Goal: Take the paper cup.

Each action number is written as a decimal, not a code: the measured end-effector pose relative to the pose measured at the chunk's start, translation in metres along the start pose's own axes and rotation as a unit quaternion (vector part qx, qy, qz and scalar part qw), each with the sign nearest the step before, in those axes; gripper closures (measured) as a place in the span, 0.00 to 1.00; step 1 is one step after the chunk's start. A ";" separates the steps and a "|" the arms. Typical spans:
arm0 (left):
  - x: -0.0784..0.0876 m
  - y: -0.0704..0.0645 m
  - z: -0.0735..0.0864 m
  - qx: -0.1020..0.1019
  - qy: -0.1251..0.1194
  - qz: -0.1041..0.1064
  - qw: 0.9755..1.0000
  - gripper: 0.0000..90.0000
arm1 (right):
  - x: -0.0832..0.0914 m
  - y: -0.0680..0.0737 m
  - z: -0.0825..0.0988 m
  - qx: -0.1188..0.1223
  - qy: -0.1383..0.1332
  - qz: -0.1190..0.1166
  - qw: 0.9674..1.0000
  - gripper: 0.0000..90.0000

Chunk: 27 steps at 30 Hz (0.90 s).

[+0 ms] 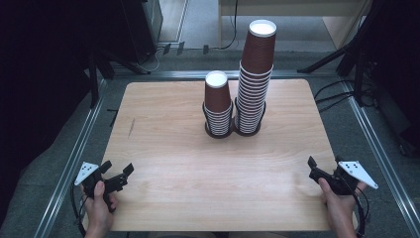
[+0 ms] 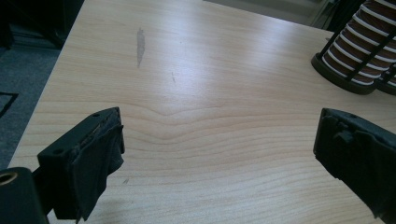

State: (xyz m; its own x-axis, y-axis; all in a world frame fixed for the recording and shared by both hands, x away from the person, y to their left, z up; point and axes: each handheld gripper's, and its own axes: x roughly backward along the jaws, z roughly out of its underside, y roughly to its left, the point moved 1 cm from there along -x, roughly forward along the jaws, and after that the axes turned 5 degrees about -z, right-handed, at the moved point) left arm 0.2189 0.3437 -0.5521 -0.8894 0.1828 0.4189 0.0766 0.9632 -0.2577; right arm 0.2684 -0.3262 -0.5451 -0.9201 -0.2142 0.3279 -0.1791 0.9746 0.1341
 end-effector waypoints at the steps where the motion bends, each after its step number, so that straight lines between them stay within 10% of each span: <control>1: -0.001 0.001 0.000 0.003 0.002 -0.001 1.000 0.02 | 0.000 0.000 0.000 0.001 0.000 0.002 1.000 0.06; 14: -0.003 0.001 0.000 0.006 0.006 0.000 1.000 0.02 | 0.000 0.006 -0.002 0.033 0.012 0.003 0.999 0.07; 27: -0.004 0.001 0.000 0.004 0.011 0.006 1.000 0.02 | 0.000 0.036 -0.043 0.044 -0.012 -0.020 0.999 0.07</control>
State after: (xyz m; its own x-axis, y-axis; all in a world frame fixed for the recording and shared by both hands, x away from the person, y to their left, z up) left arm 0.2225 0.3435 -0.5541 -0.8783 0.1983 0.4350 0.0833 0.9594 -0.2693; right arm 0.2772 -0.2934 -0.5005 -0.9192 -0.2525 0.3020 -0.2449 0.9675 0.0637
